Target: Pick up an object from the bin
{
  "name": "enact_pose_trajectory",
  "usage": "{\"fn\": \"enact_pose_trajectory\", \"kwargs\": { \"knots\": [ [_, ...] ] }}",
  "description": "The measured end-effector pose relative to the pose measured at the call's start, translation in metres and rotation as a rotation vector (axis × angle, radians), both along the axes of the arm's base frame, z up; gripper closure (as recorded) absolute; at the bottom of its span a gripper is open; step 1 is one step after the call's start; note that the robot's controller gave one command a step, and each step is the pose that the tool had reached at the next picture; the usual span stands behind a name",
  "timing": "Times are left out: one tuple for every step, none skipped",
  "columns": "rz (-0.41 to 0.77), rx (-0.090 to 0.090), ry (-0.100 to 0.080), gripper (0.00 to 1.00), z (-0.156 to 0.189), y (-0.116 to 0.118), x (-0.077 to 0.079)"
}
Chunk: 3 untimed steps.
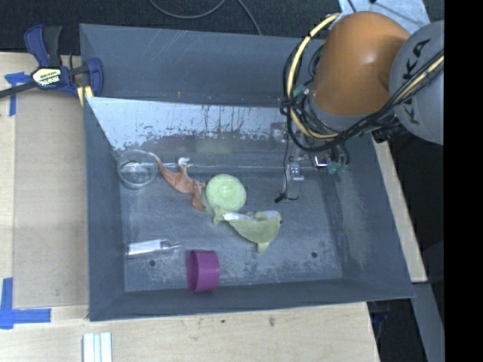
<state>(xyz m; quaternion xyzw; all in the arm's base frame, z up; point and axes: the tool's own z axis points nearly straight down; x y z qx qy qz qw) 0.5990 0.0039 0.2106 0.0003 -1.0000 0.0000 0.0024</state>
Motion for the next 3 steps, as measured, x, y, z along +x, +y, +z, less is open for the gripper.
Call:
{"fn": "enact_pose_trajectory", "kwargs": {
  "knots": [
    [0.000, 0.000, -0.009, 0.00, 0.005, 0.000, 0.001],
    [-0.146, 0.000, -0.010, 0.00, -0.047, 0.012, -0.013],
    [-0.192, -0.001, -0.004, 0.00, -0.066, 0.008, -0.047]
  ]
}}
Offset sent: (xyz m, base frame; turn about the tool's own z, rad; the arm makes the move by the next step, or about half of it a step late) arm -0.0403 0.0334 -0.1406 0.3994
